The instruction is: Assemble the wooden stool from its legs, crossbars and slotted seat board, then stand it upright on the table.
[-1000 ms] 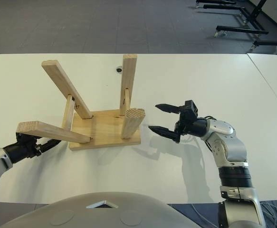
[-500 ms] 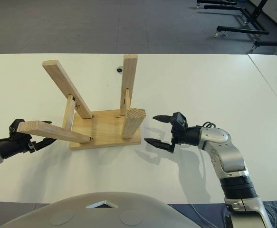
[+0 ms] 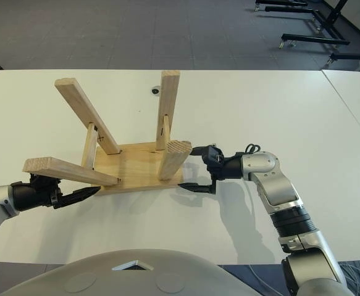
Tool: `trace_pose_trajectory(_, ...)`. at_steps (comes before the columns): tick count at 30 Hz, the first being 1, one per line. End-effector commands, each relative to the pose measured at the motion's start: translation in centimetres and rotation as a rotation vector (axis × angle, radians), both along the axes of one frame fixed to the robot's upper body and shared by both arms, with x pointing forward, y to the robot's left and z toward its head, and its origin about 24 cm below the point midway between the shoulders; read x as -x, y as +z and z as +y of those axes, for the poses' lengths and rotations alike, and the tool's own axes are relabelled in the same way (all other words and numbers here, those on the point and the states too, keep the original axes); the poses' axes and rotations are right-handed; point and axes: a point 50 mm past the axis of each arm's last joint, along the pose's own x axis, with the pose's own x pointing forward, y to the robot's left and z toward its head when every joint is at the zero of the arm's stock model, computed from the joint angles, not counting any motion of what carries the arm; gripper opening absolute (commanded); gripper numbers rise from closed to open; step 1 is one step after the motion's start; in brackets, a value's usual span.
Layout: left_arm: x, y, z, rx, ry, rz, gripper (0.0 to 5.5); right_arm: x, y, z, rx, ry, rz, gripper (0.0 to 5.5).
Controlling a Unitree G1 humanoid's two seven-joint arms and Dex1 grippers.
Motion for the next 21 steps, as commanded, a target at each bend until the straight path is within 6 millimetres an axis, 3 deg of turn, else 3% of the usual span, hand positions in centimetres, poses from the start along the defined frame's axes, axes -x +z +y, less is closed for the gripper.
trace_pose_trajectory(1,0.2,-1.4,0.0,-0.078,0.018,0.011,3.45,-0.7,0.2,0.8,-0.003,0.024,-0.008,5.37)
trace_pose_trajectory(5,-0.1,-2.9,0.1,-0.159,0.052,-0.016,3.45,-0.9,-0.5,1.7,-0.009,0.033,0.005,5.37)
trace_pose_trajectory(12,-1.4,-2.2,0.0,-0.131,0.007,-0.072,3.45,-0.7,-1.1,3.0,-0.056,0.044,0.03,5.37)
trace_pose_trajectory(21,-1.2,-2.4,-0.2,-0.088,-0.049,-0.039,2.17,-0.4,-1.2,2.7,-0.067,0.1,0.046,3.73)
